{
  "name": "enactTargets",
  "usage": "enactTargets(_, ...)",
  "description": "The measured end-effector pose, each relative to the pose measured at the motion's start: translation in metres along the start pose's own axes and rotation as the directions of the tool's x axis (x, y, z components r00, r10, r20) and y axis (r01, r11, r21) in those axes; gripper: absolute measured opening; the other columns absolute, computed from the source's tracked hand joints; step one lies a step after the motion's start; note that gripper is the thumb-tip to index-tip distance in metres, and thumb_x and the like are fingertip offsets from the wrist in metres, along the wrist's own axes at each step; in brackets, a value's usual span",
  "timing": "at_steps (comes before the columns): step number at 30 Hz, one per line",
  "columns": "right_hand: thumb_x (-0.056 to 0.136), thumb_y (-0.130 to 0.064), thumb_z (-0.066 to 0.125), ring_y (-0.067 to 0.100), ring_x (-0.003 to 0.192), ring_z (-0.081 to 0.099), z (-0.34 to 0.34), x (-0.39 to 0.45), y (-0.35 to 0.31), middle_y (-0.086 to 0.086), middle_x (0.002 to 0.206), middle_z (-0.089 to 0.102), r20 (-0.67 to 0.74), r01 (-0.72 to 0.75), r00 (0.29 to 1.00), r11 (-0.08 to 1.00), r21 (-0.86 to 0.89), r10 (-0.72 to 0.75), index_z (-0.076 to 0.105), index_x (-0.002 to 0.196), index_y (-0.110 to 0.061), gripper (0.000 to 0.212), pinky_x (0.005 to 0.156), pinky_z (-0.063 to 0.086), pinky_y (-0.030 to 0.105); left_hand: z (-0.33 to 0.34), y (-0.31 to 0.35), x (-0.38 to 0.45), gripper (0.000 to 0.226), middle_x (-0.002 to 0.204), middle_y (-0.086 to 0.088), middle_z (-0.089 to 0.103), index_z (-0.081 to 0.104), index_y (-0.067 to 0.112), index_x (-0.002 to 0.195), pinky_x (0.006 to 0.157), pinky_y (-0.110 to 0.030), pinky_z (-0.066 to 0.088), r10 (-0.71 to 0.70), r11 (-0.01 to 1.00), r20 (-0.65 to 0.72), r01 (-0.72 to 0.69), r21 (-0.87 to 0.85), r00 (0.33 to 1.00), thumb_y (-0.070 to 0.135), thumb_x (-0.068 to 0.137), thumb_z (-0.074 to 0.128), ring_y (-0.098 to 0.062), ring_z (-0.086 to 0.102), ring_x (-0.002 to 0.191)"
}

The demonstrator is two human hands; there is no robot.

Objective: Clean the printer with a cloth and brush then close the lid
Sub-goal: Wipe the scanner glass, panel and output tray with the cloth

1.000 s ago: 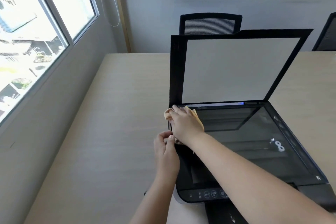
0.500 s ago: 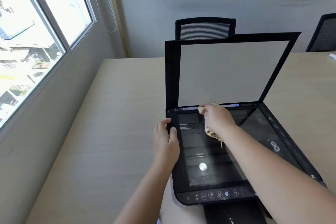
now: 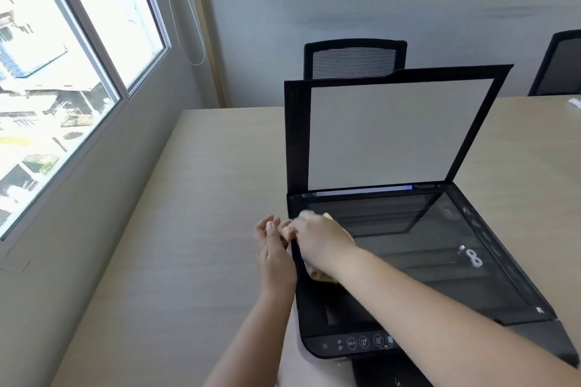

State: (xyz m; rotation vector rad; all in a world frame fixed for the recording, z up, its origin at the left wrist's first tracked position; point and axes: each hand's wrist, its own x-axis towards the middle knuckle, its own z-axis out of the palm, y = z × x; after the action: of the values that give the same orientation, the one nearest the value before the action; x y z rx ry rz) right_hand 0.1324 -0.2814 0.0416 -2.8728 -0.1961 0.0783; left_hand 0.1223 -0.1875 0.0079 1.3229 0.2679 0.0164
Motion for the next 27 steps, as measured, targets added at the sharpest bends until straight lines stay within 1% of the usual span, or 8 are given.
enactTargets(3,0.082,-0.005,0.05,0.026,0.102,0.053,0.005,-0.054,-0.015,0.005,0.109,0.055,0.013,0.077,0.997,0.996,-0.047,-0.077,0.06,0.107,-0.013,0.028,0.092,0.042,0.033,-0.008,0.006,0.003,0.032,0.108,0.002,0.062,0.055,0.015,0.109,0.082,-0.023,0.046,-0.025,0.997,-0.067,0.02,-0.074,0.997,0.03,0.105,0.027,-0.017,0.06,0.105)
enactTargets(6,0.059,-0.02,0.067,0.018,0.078,0.06,0.029,-0.11,-0.022,-0.004,0.083,0.063,-0.078,0.105,0.99,0.988,-0.114,-0.114,0.066,0.08,-0.024,0.022,0.08,0.047,0.032,-0.015,0.005,0.002,0.026,0.107,0.001,0.064,0.057,0.018,0.102,0.094,-0.027,0.043,-0.009,1.0,-0.036,0.009,0.002,0.999,0.024,0.105,0.032,-0.016,0.059,0.109)
enactTargets(10,0.072,-0.022,0.061,0.016,0.108,0.062,0.06,-0.164,-0.02,-0.007,0.113,0.069,-0.281,0.119,0.951,0.991,-0.053,-0.13,0.062,0.111,-0.027,0.04,0.09,0.038,0.037,-0.013,0.001,-0.027,0.014,0.101,0.009,0.063,0.06,0.025,0.103,0.078,-0.009,0.04,0.134,0.908,0.198,-0.2,0.369,0.971,0.019,0.098,0.048,0.008,0.056,0.09)
enactTargets(13,0.097,-0.02,0.033,0.014,0.129,0.049,0.064,-0.185,-0.005,-0.007,0.138,0.056,-0.366,0.177,0.91,0.981,-0.085,-0.196,0.061,0.127,-0.028,0.042,0.102,0.035,0.037,-0.014,-0.011,-0.044,0.02,0.118,0.019,0.055,0.057,0.029,0.11,0.097,-0.021,0.035,0.266,0.691,0.379,-0.45,0.566,0.886,0.028,0.092,0.049,-0.001,0.046,0.116)
enactTargets(16,0.095,-0.015,0.044,0.019,0.135,0.044,0.064,-0.209,0.029,-0.003,0.145,0.048,-0.425,0.159,0.89,0.986,-0.046,-0.163,0.058,0.132,-0.02,0.04,0.111,0.034,0.038,-0.016,-0.015,-0.064,0.03,0.125,0.023,0.05,0.058,0.027,0.112,0.105,-0.019,0.026,0.322,0.535,0.501,-0.591,0.604,0.803,0.038,0.089,0.04,0.002,0.031,0.129)
enactTargets(19,0.091,-0.007,0.043,0.025,0.127,0.052,0.053,-0.231,0.072,0.005,0.131,0.06,-0.472,0.04,0.881,0.999,0.01,-0.03,0.064,0.124,-0.008,0.039,0.109,0.035,0.041,-0.019,-0.017,-0.08,0.032,0.128,0.018,0.053,0.058,0.027,0.111,0.108,-0.022,0.028,0.355,0.479,0.551,-0.653,0.587,0.755,0.039,0.089,0.038,-0.003,0.032,0.134)
enactTargets(23,0.088,-0.01,0.04,0.006,0.141,0.028,0.04,-0.246,0.094,0.01,0.134,0.057,-0.49,-0.118,0.856,0.986,0.121,0.162,0.063,0.123,-0.001,0.043,0.114,0.028,0.035,-0.016,-0.016,-0.086,0.031,0.128,0.013,0.056,0.059,0.025,0.111,0.111,-0.029,0.031,0.363,0.455,0.574,-0.677,0.579,0.734,0.037,0.09,0.039,-0.013,0.035,0.137)
enactTargets(27,0.081,0.005,0.056,0.012,0.139,0.036,0.054,-0.229,0.059,0.008,0.136,0.056,-0.503,-0.041,0.858,0.991,0.126,0.099,0.063,0.124,-0.004,0.045,0.115,0.029,0.035,-0.011,-0.021,-0.091,0.03,0.126,0.008,0.058,0.061,0.021,0.111,0.109,-0.043,0.036,0.38,0.362,0.62,-0.728,0.583,0.686,0.031,0.091,0.041,-0.02,0.039,0.135)
